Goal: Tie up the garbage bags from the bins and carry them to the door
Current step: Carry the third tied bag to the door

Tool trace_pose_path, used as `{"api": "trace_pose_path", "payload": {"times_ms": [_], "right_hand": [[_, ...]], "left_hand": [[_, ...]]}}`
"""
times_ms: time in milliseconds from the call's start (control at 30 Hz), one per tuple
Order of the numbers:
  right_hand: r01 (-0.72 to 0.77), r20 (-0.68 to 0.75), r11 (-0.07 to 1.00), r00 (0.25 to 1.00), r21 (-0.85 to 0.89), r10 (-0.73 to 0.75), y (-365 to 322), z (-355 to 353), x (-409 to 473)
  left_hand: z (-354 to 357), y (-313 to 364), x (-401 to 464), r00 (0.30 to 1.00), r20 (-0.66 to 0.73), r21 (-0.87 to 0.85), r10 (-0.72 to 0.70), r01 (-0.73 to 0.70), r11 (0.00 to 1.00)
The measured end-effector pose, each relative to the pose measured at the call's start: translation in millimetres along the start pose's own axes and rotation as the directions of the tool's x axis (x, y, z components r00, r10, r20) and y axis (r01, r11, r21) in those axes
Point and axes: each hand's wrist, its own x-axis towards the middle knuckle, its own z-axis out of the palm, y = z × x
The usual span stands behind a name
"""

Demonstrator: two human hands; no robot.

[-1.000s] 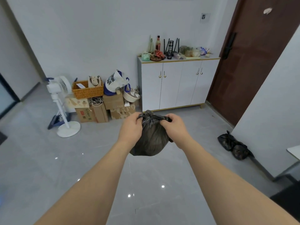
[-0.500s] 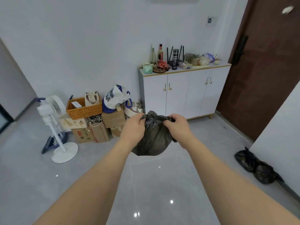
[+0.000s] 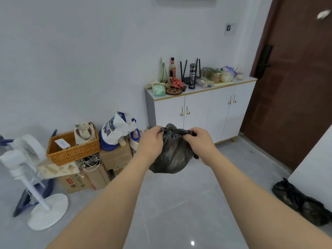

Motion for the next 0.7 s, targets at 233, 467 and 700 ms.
{"api": "trace_pose_path", "payload": {"times_ms": [233,467,700], "right_hand": [[-0.063,-0.028,0.998,0.998,0.003,0.063,-8.6,36.9,93.4],[-0.071,-0.026,0.997,0.997,-0.028,0.070,-5.2,41.1,142.2],[-0.137,-0.226,0.990,0.965,-0.013,0.131,27.2,-30.1,156.3]], "left_hand": [[7.6,-36.0,103.3,1.000,0.031,-0.014,-0.003,0.004,1.000],[25.7,-57.0,142.5,0.999,0.046,-0.068,-0.008,0.012,0.998],[103.2,-8.2,176.7,0.981,0.162,-0.115,0.109,-0.091,0.989]]}}
